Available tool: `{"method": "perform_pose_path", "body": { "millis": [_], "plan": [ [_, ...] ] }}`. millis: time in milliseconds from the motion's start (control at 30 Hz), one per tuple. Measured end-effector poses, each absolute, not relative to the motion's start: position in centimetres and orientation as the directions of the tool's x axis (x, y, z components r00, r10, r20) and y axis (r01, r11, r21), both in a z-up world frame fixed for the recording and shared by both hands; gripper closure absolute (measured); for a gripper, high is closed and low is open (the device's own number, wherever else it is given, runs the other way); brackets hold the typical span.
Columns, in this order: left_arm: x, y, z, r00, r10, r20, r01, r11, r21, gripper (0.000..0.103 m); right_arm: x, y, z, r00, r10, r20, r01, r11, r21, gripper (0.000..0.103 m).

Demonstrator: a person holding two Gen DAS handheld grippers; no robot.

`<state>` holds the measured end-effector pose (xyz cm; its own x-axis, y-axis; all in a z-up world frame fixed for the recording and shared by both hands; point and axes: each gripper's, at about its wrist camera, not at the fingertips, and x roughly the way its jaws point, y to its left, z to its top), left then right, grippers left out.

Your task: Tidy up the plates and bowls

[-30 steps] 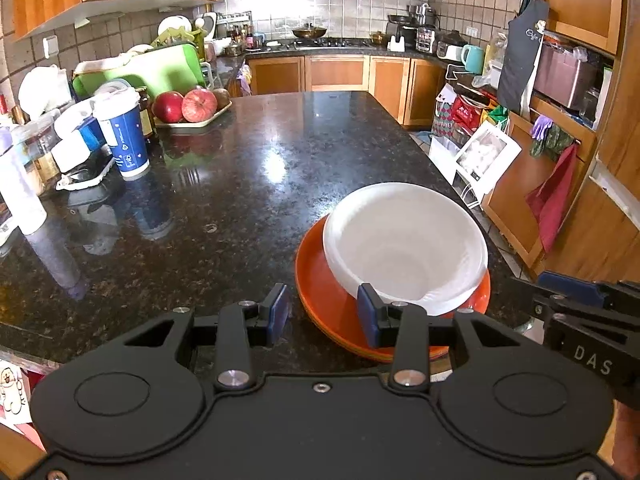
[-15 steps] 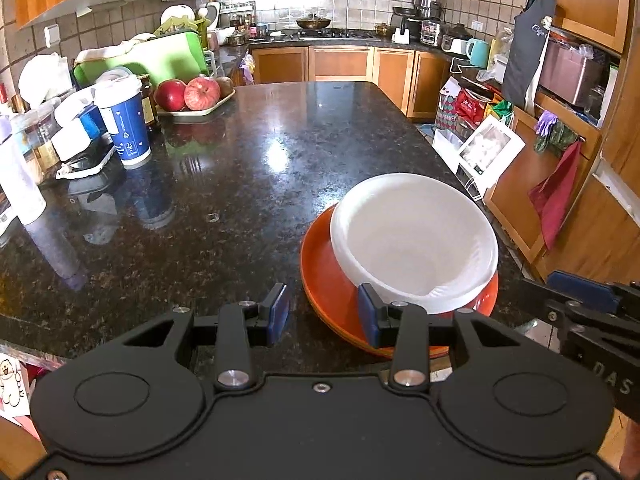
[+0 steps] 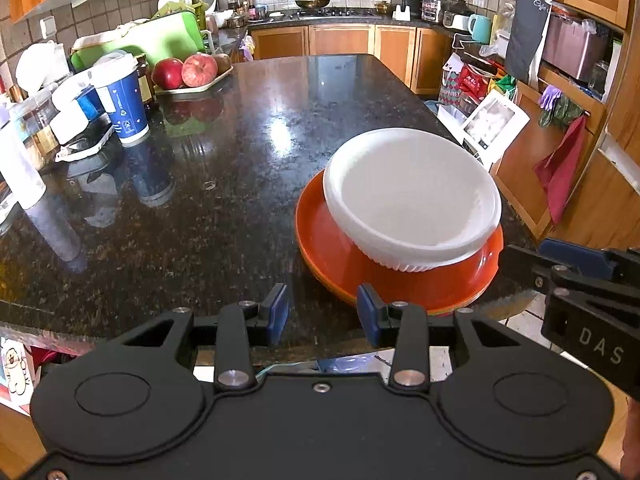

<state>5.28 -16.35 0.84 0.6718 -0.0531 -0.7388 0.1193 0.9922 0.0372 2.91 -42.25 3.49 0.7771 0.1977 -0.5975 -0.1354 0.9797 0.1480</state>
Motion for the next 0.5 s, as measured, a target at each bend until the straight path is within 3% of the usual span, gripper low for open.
{"method": "perform_pose_path", "body": {
  "millis": [500],
  "plan": [
    [5.08,-16.72,0.8,0.674,-0.053,-0.737,0.119,0.992,0.038,0.055,2.79,-42.28,3.19,0.778,0.186,-0.6,-0.126,0.982,0.141,0.066]
  ]
}}
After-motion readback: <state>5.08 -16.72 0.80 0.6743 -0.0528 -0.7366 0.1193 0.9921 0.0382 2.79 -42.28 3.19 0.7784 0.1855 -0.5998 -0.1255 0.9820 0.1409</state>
